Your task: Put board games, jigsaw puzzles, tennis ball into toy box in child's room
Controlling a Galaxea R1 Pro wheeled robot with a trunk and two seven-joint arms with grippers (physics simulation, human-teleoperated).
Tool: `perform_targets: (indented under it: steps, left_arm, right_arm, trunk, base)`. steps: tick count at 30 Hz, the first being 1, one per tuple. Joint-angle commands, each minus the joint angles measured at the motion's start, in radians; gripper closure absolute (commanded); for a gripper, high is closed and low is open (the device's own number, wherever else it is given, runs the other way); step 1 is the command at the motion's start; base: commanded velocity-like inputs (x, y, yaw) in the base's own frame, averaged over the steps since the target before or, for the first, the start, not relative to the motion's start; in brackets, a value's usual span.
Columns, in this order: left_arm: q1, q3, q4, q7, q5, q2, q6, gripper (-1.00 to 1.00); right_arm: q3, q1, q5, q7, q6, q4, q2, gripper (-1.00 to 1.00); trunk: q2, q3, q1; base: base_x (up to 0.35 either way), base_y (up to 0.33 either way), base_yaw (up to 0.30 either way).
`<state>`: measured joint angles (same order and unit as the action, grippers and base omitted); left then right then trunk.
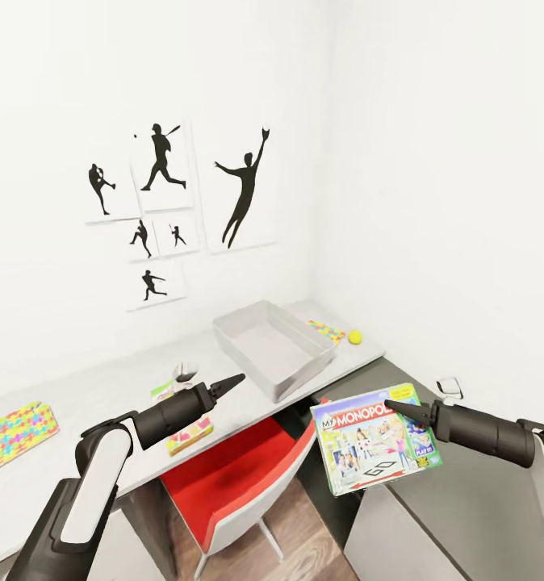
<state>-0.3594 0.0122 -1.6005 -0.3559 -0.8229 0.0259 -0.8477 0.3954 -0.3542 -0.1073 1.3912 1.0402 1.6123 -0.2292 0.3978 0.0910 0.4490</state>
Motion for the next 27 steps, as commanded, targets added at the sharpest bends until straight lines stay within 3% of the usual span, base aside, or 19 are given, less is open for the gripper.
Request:
perform_targets:
  steps: [1,7,18,27]
  left_arm:
    - [-0.001,0.0,0.0,-0.002,0.0,0.001,-0.004,-1.0]
    - [0.0,0.001,0.0,-0.001,0.0,0.001,-0.003,-1.0]
    - [0.0,0.001,0.001,0.0,0.0,0.0,-0.003,-1.0]
    - [0.0,0.002,0.0,0.0,0.001,0.0,-0.002,-1.0]
  right_arm:
    - [0.0,-0.001,-0.003,0.002,0.007,0.0,0.0,1.0]
    - [0.0,-0.001,-0.003,0.002,0.007,0.0,0.003,1.0]
    - [0.0,-0.001,-0.003,0.002,0.007,0.0,0.001,1.0]
    - [0.0,-0.001,-0.006,0.001,0.007,0.0,0.0,1.0]
  trunk:
    - [0.002,0.002,0.001]
    - [0.002,0.002,0.001]
    - [0.002,0.002,0.001]
    - [0.002,0.002,0.001]
  base:
    - [0.246,-0.156,0.0]
    - [0.186,-0.097,0.0]
    - [0.036,-0.017,0.001]
    - [0.003,-0.002,0.184]
